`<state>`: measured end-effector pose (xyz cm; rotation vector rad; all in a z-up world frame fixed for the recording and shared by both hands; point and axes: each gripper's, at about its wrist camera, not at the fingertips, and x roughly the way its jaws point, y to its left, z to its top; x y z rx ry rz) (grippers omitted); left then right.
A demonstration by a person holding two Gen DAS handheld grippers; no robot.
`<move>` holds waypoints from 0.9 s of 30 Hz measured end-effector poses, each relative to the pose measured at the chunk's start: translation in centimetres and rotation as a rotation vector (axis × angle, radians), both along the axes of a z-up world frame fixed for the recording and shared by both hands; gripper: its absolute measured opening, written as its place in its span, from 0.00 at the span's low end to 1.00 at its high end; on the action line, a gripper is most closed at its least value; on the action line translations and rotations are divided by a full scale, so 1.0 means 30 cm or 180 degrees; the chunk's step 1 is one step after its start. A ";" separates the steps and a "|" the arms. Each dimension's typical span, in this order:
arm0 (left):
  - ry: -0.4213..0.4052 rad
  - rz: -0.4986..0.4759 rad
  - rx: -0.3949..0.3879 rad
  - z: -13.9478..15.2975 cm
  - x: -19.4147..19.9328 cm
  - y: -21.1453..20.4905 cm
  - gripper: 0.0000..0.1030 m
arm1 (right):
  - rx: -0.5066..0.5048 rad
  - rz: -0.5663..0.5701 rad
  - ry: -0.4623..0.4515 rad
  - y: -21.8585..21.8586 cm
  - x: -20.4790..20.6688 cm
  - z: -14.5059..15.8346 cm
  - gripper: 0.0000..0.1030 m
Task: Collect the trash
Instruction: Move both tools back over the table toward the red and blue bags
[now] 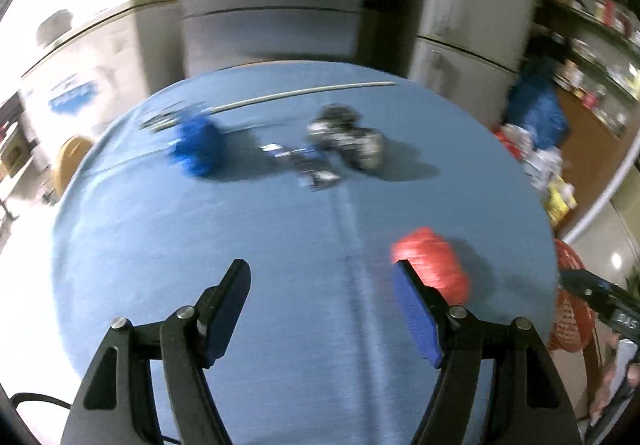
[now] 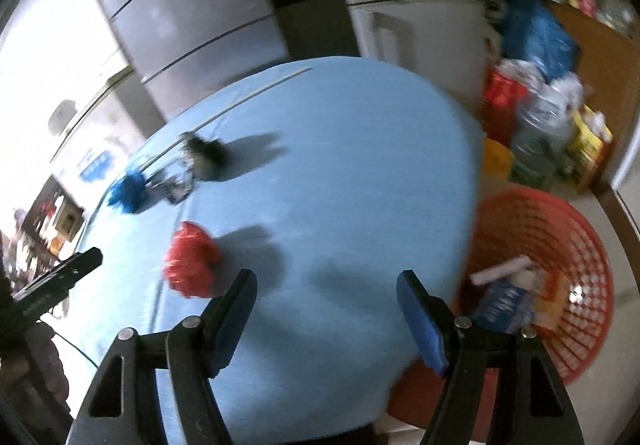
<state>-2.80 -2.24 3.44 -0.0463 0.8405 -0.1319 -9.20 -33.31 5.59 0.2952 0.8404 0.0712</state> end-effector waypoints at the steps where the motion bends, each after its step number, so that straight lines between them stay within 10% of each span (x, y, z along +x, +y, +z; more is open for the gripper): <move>1: 0.0013 0.0074 -0.0016 -0.009 0.000 0.032 0.72 | -0.0014 0.0076 -0.0015 0.035 0.017 0.007 0.73; 27: 0.0116 0.0546 -0.0094 -0.066 -0.001 0.224 0.72 | -0.0085 0.0853 0.0248 0.409 0.319 -0.076 0.73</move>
